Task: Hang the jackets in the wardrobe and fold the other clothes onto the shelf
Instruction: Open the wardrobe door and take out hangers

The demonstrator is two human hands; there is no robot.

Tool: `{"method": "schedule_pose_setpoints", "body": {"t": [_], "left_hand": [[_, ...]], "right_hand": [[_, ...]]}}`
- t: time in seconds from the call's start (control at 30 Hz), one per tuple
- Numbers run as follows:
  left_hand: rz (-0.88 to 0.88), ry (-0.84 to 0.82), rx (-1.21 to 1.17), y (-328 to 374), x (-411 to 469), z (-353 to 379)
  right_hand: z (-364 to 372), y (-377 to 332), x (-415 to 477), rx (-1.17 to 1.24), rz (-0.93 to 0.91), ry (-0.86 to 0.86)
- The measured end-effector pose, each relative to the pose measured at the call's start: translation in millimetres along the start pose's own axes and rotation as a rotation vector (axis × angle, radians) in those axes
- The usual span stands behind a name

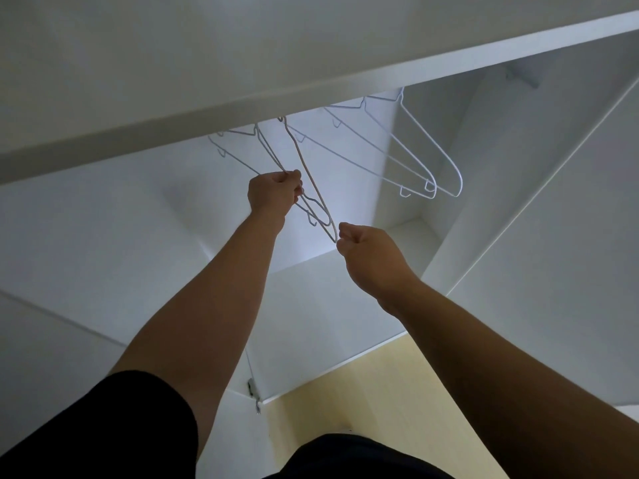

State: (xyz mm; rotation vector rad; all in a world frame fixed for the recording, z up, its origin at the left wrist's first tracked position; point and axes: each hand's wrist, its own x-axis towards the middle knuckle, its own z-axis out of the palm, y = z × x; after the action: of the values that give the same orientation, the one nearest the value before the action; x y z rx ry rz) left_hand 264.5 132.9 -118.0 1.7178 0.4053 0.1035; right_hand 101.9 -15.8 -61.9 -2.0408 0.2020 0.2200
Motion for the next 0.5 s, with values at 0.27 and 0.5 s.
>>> {"method": "schedule_pose_setpoints", "body": {"t": [0.27, 0.5], "left_hand": [[0.0, -0.035, -0.241, 9, -14, -13], [-0.015, -0.069, -0.403, 42, -44, -12]], "right_hand": [[-7, 2, -3, 0.003, -0.052, -0.013], [-24, 7, -4, -0.001, -0.052, 0.05]]}}
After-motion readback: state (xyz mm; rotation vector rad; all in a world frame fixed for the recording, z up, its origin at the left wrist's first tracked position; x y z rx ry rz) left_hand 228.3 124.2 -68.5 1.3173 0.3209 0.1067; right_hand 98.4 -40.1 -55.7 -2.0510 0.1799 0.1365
